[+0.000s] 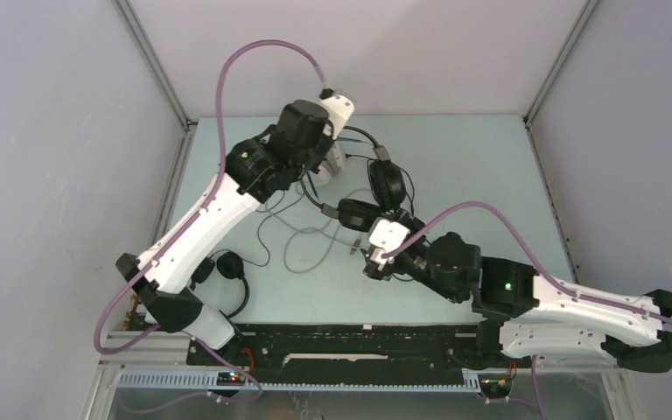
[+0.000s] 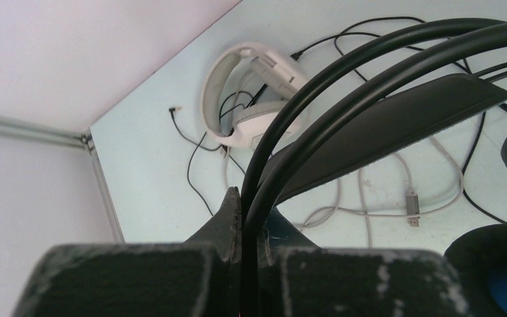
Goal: Wrap the headphones
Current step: Pick up the headphones from the center of the board.
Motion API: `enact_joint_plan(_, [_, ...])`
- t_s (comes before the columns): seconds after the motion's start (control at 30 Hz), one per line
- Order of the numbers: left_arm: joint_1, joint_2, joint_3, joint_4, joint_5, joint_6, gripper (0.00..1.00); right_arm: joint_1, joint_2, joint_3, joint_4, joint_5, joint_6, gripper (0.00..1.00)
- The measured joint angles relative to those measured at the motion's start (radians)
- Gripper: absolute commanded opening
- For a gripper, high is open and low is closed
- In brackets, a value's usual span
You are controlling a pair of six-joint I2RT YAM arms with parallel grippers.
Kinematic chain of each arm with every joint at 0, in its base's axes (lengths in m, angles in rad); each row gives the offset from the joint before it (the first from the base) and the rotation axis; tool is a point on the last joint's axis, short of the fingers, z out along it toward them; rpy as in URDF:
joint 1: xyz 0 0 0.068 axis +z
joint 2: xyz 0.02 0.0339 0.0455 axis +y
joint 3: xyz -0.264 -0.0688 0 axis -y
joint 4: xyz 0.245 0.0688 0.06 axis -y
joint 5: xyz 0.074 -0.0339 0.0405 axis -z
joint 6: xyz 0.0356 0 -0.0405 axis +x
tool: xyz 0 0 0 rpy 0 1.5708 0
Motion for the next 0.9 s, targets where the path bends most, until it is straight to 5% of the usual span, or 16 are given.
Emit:
enact_joint_plan(0.47, [0.166,-0.242,-0.168,-0.017,0.156,-0.173,0.0,-0.037,-0.23,-0.039,0.131,-0.093,0.105,0.79])
enact_joint_plan(0.9, [0.179,-0.365,-0.168,-0.049,0.38,-0.275,0.0,-0.443,-0.412,-0.29,0.211,-0.546,0.097,0.78])
